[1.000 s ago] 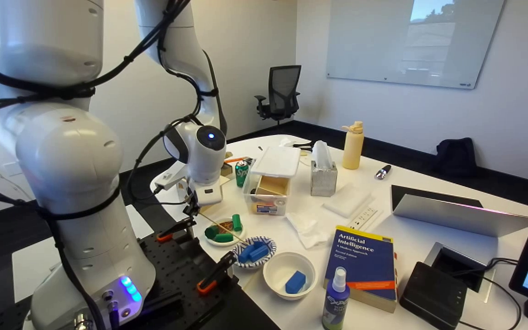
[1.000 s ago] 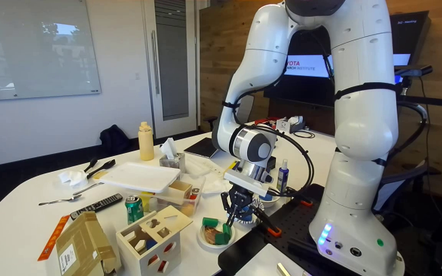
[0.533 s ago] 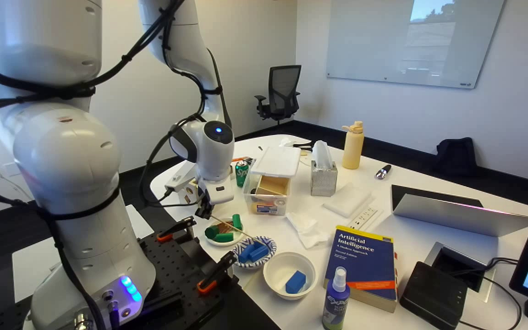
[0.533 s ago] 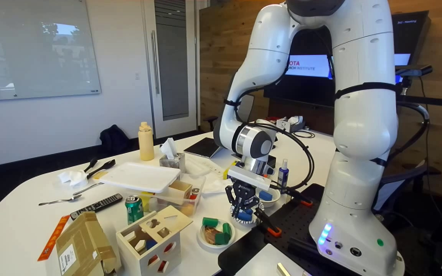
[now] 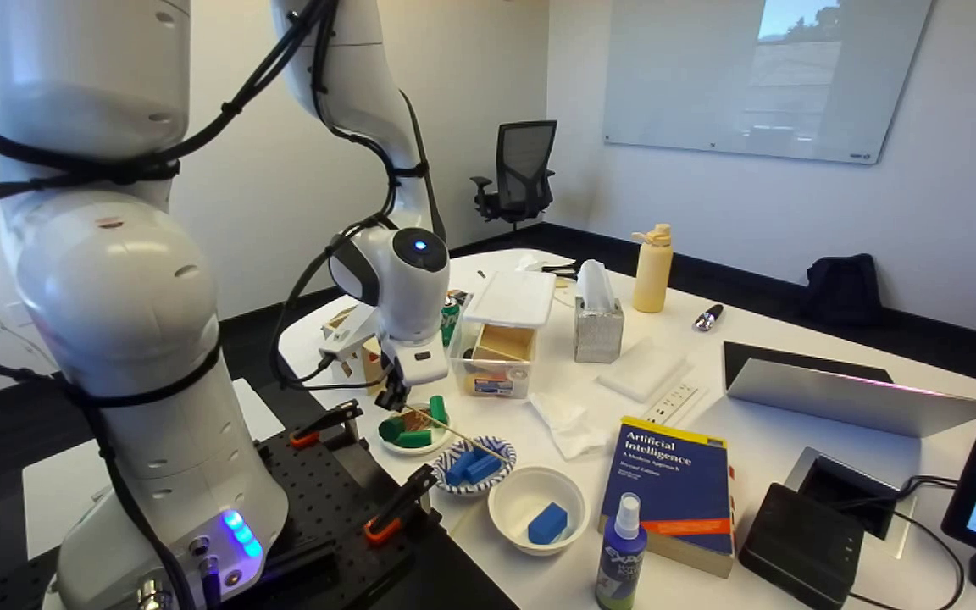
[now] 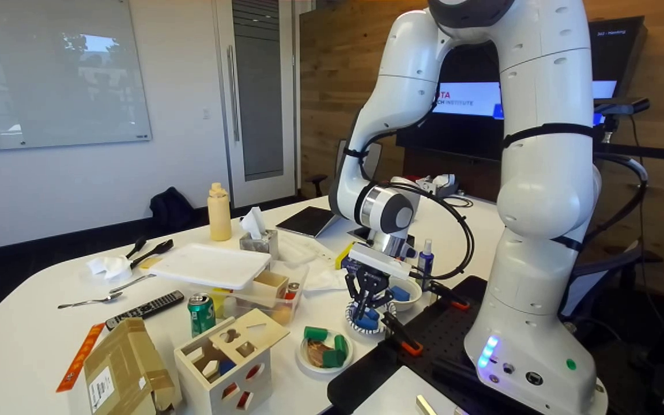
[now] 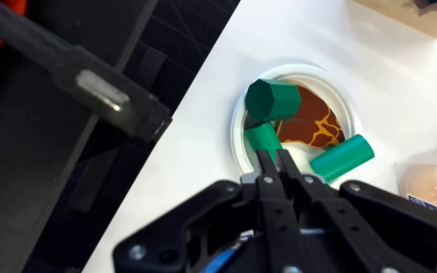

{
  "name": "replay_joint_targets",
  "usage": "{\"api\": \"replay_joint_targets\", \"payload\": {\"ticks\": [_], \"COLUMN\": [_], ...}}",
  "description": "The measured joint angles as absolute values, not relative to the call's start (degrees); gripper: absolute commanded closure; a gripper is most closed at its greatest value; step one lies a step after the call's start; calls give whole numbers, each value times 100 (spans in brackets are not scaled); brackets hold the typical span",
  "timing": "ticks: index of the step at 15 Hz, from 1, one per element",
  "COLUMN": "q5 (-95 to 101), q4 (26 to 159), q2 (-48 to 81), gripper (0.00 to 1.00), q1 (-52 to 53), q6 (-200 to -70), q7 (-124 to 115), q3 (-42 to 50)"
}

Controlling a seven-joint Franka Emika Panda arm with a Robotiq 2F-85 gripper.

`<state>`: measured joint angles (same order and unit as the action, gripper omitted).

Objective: Pick up the stick and stir in the bowl

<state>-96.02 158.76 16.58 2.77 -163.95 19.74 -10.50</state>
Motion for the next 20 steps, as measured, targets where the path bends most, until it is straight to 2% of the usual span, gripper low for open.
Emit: {"api": "replay_joint_targets", "payload": {"ticks": [7,8,12,13,15,20], "q5": [-10291,-10475,-10771,-10771,-10770,-9378], "q4": [15873,15873,15884,15888,15889,15879], "q2": [1412,1344,1058,1031,1030,1102], "gripper": [98,93,93,98,98,98], "q1": [281,282,381,385,380,195], "q6": [-16159,-16162,-16361,-16363,-16364,-15680], "q7": [2721,2863,3132,3132,3132,2259], "q3": [-1203,-1254,-1416,-1424,-1423,-1354]}}
